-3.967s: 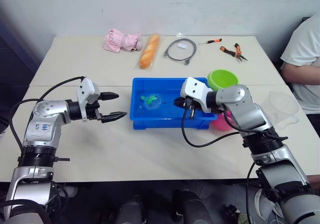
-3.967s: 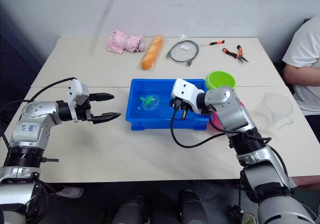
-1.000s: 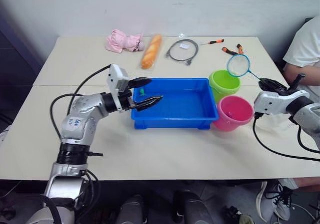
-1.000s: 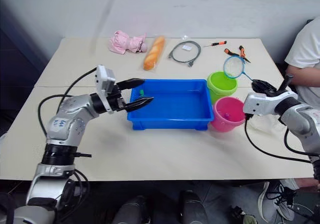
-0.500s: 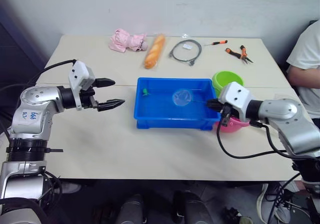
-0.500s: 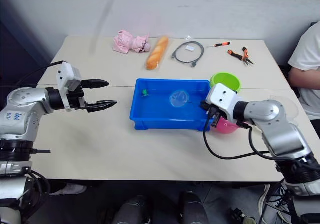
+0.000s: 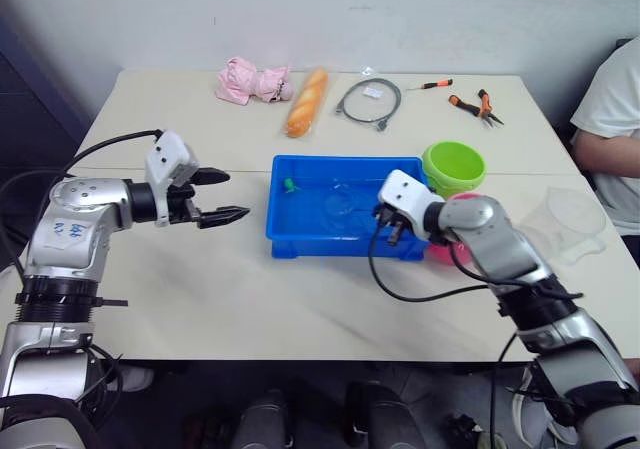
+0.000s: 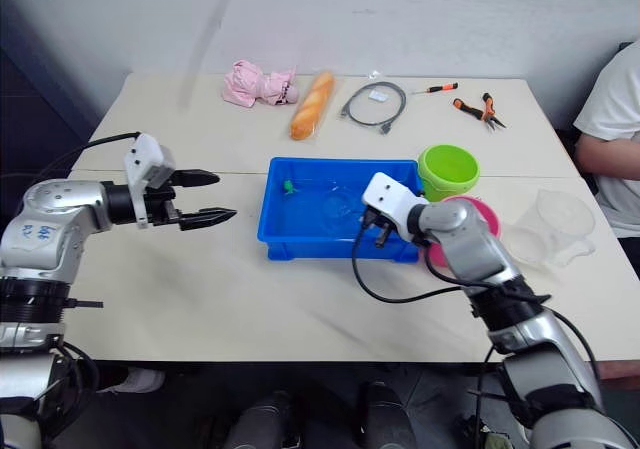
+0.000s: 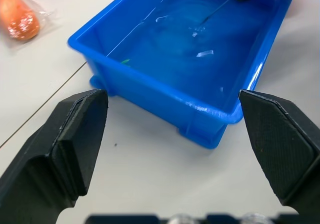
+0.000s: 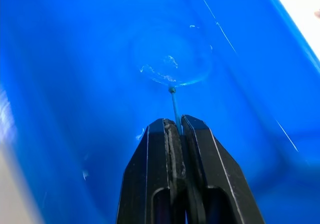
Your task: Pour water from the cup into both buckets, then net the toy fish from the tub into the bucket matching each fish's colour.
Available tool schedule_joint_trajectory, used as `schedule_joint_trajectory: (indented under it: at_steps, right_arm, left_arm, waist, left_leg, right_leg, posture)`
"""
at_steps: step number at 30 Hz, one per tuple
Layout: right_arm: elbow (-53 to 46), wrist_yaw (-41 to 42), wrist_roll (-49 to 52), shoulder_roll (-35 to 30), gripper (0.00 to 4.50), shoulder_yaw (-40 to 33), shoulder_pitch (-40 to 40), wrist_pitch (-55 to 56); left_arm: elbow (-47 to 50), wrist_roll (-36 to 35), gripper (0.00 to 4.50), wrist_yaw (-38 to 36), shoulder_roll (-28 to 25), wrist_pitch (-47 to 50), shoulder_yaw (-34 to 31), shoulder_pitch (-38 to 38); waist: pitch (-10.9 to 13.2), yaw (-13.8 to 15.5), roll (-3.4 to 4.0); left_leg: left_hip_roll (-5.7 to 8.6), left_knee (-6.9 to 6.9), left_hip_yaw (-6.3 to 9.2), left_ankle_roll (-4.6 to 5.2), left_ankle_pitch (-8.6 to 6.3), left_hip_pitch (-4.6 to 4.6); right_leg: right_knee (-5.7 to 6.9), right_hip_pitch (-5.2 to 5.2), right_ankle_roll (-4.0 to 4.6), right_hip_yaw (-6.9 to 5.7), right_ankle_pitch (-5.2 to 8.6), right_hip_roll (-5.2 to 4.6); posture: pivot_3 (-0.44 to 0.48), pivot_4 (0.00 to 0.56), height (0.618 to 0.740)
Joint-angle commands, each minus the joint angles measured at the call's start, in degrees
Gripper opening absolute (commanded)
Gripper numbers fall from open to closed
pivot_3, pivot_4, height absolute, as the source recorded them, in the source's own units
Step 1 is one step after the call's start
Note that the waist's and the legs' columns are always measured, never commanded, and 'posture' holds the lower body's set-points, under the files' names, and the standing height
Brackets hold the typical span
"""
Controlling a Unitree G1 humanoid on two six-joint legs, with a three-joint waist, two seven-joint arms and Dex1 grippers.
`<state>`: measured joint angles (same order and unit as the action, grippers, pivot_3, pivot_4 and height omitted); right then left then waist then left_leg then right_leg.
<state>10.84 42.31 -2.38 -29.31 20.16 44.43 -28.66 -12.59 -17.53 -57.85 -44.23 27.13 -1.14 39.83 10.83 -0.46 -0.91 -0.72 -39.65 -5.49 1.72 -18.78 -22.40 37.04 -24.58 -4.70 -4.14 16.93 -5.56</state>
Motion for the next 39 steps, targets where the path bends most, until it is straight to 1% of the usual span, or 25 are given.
schedule_joint_trajectory:
  at_steps: [1,4,9,13,20,24,27,31,39]
  right_arm:
    - [3.03,-1.85,-1.56,4.2,0.0,0.2,3.81,1.25]
    - [4.92,-2.32,-2.36,7.29,0.0,0.56,5.05,1.35]
    - [6.86,-3.94,-2.96,11.76,0.0,0.54,6.06,2.07]
    - [7.28,-4.5,-3.73,13.65,0.0,0.77,5.89,2.88]
    - [9.52,-7.44,-4.25,15.72,0.0,-0.3,5.13,6.27]
    - [12.71,-11.32,-3.77,17.56,0.0,-2.48,5.09,14.25]
    - [13.34,-11.74,-3.59,17.75,0.0,-3.26,4.67,19.08]
    - [9.81,-8.58,-2.77,16.06,0.0,-3.25,2.23,20.69]
    - [1.92,-4.69,-2.04,12.16,0.0,-4.84,-2.2,17.33]
  left_arm:
    - [-0.36,1.35,4.46,2.64,1.45,2.51,0.82,4.43]
    - [-0.81,2.08,4.46,4.36,2.79,5.31,1.64,6.81]
    - [-0.45,4.33,4.46,6.25,3.58,8.11,3.53,9.0]
    - [1.8,5.2,4.46,6.64,3.77,9.25,4.7,8.84]
    - [3.6,4.61,4.46,7.54,4.07,11.11,3.8,7.21]
    - [3.94,3.81,4.46,8.89,4.2,11.28,1.87,4.9]
    - [2.87,3.75,4.46,8.91,3.73,9.91,0.81,3.74]
    - [1.77,3.93,4.46,8.14,2.89,8.17,0.14,2.76]
    - [-0.36,3.87,4.46,7.46,2.42,5.77,-0.62,2.33]
  waist:
    - [0.0,-0.07,0.0]
    - [0.0,-0.22,0.0]
    - [0.0,-1.08,0.0]
    - [0.0,-1.35,0.0]
    - [0.0,-1.43,0.0]
    - [0.0,-1.64,0.0]
    - [0.0,-1.85,0.0]
    - [0.0,-1.87,0.0]
    - [0.0,-1.68,0.0]
  left_leg:
    - [0.0,0.0,0.0,0.0,0.0,0.0]
    - [0.0,-0.01,0.0,0.0,0.0,-0.01]
    - [0.01,-0.01,0.03,0.0,0.0,-0.02]
    - [0.01,0.02,0.03,-0.01,0.0,-0.01]
    - [0.0,0.03,0.01,-0.04,0.01,-0.01]
    - [0.0,0.05,0.01,-0.06,0.01,0.01]
    - [0.0,0.05,0.01,-0.08,0.02,0.01]
    - [-0.01,0.06,0.01,-0.08,0.03,0.01]
    - [0.0,0.08,0.01,-0.08,0.03,0.02]
  right_leg:
    - [0.01,0.0,0.0,0.0,0.0,0.0]
    - [0.03,0.0,0.0,-0.02,0.0,0.0]
    - [0.04,0.0,0.0,-0.03,0.0,-0.01]
    - [0.05,-0.02,0.0,-0.02,0.0,0.0]
    - [0.06,-0.05,0.0,0.01,0.0,0.0]
    - [0.06,-0.06,0.0,0.04,0.0,0.01]
    - [0.07,-0.07,0.0,0.05,0.0,0.01]
    - [0.07,-0.06,0.0,0.05,0.0,0.01]
    - [0.06,-0.06,0.0,0.05,0.0,0.0]
  posture:
    - [0.0,0.15,0.738]
    - [0.0,0.15,0.738]
    - [0.0,0.15,0.738]
    - [0.0,0.15,0.738]
    - [0.0,0.15,0.738]
    - [0.0,0.15,0.738]
    - [0.0,0.15,0.738]
    - [0.0,0.15,0.738]
    - [0.0,0.15,0.738]
